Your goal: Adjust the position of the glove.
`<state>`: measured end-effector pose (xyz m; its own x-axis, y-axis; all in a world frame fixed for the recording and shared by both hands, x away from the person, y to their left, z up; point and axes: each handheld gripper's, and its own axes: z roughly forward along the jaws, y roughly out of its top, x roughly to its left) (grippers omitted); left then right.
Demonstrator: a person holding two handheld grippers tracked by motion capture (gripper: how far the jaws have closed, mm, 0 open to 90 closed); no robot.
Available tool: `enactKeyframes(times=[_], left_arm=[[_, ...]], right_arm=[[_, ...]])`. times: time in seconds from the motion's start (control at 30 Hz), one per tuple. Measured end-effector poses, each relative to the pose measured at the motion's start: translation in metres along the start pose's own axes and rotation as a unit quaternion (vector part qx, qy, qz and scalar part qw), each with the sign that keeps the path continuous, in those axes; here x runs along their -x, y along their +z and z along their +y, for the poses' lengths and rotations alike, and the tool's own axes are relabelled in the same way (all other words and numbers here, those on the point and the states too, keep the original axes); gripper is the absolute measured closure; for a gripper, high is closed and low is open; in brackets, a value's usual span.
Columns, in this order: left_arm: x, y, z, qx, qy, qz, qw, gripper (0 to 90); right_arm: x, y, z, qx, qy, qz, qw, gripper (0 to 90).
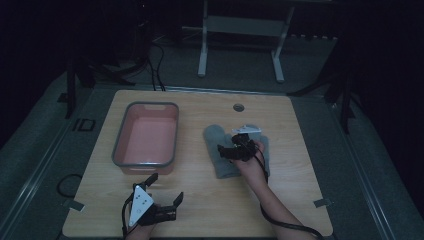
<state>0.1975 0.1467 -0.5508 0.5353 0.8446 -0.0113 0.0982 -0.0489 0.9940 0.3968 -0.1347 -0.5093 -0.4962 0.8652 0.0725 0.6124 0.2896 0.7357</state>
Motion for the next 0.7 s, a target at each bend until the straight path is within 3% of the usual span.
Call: enactKeyframes(times=[0.17,0.33,0.47,0.5,0.63,0.67,0.7], left_arm=[[0.0,0.0,0.0,0.0,0.005,-0.005,1.0,0.1],[-0.001,-0.001,-0.001,-0.001,0.001,-0.007,1.0,0.1],[-0.001,0.0,-0.001,-0.003,-0.002,-0.008,1.0,0.1],[-0.001,0.0,-0.001,-0.003,-0.001,-0.009,1.0,0.1],[0.0,0.001,-0.002,-0.004,-0.002,-0.012,0.9999,0.1],[0.0,0.001,-0.002,-0.006,-0.002,-0.013,0.9999,0.1],[0.0,0.001,-0.002,-0.006,-0.002,-0.014,0.9999,0.1]], right_arm=[[-0.005,0.03,0.003,-0.024,-0.005,-0.017,0.9996,23.4],[-0.005,0.043,-0.002,-0.041,-0.016,-0.034,0.9985,23.9],[-0.003,0.047,-0.005,-0.05,-0.03,-0.038,0.9976,32.2],[-0.005,0.046,-0.005,-0.05,-0.042,-0.041,0.997,37.9],[-0.008,0.046,-0.005,-0.057,-0.069,-0.046,0.9949,46.8],[-0.01,0.045,-0.005,-0.059,-0.079,-0.048,0.994,52.9],[-0.015,0.044,-0.006,-0.059,-0.087,-0.058,0.9928,67.7]])
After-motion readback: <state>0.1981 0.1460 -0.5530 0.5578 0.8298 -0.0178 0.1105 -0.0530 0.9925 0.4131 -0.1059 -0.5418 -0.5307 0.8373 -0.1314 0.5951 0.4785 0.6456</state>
